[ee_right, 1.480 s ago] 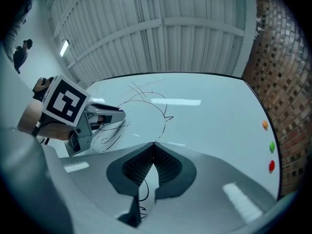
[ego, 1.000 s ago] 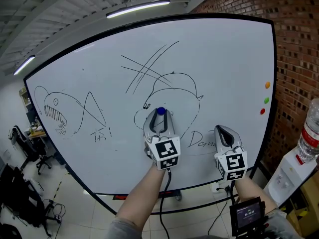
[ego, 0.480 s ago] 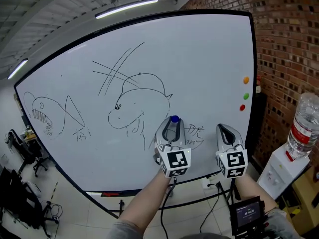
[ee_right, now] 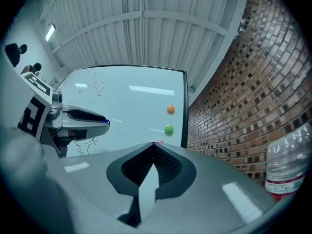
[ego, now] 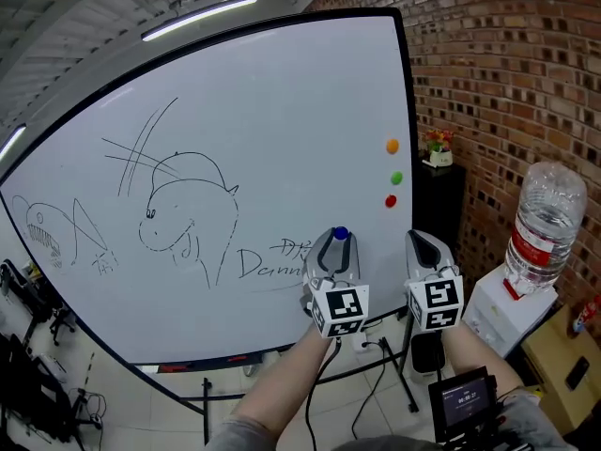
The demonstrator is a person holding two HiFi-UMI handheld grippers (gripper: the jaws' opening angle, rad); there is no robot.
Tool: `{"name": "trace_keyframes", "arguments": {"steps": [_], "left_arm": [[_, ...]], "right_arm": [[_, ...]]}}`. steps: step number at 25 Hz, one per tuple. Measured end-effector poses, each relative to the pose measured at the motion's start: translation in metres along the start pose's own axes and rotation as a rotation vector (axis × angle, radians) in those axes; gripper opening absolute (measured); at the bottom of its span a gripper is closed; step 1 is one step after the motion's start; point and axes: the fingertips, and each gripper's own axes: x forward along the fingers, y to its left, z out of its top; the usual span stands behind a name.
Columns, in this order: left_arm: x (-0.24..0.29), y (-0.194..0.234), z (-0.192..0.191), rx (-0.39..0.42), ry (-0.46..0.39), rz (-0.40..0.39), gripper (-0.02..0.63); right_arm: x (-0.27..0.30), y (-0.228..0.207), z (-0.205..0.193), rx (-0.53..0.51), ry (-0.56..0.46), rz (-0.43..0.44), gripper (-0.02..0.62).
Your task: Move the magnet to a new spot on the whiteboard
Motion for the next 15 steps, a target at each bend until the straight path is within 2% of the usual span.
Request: {"name": "trace_keyframes", "arguments": {"steps": [7, 15], "left_arm": [[0.036, -0.078, -0.007, 0.010, 0.034, -0.056, 0.120], [0.074, -0.129, -0.027, 0.029, 0.101, -0.082, 0.120]], "right_arm": [[-0.010, -0.053, -0.030, 0.009, 0.023, -0.009, 0.006], [-0.002, -0.078, -0.048, 0.013, 0.030, 0.010, 0.006]]}}
